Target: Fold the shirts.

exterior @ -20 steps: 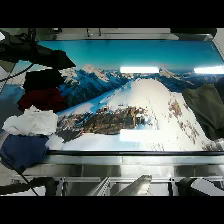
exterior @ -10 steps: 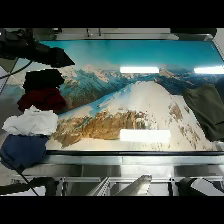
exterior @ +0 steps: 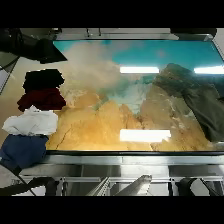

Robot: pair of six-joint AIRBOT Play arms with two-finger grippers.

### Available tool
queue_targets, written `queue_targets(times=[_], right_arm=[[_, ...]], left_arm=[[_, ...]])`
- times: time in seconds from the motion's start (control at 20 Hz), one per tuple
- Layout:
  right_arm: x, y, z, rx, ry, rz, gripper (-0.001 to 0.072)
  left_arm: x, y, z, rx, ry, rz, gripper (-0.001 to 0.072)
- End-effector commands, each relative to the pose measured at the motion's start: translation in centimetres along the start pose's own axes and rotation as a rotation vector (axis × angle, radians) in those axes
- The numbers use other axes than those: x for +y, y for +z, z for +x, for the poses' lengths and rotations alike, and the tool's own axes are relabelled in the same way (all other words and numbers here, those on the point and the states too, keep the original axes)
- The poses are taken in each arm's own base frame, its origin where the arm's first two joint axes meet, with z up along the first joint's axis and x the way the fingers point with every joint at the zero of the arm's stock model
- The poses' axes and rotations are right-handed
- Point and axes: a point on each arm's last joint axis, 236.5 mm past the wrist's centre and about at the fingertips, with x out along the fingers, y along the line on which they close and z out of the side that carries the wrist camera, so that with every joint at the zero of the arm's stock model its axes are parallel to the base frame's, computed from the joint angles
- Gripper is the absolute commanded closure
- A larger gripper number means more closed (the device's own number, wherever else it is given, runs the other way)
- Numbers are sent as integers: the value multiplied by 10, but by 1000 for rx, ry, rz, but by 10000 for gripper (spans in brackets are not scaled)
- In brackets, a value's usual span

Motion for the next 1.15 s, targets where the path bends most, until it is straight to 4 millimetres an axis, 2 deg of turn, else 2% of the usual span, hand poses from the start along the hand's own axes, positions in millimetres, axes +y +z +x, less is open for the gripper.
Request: queue_targets(times=[0.0, 0.1, 0.2, 0.3, 0.35, 0.5, 0.6, 1.1], right_arm=[[74, -43, 15, 48, 108, -290, 696], [92, -86, 33, 142, 148, -383, 696], [94, -128, 53, 232, 159, -443, 696], [94, -162, 63, 322, 180, -457, 696], [95, -169, 68, 328, 186, -458, 696], [101, -168, 74, 304, 197, -470, 696], [101, -175, 72, 336, 200, -445, 696], [106, -177, 70, 343, 222, -440, 696]], left_arm=[[-7, -53, 7, 75, -16, -89, 703], [-20, -98, 17, 122, -30, -126, 703], [-32, -144, 28, 169, -45, -145, 703], [-40, -176, 36, 193, -51, -172, 703], [-43, -184, 38, 188, -51, -174, 703], [-48, -193, 34, 148, -45, -164, 702], [-49, -195, 32, 141, -43, -158, 702], [-47, -189, 33, 113, -36, -159, 702]])
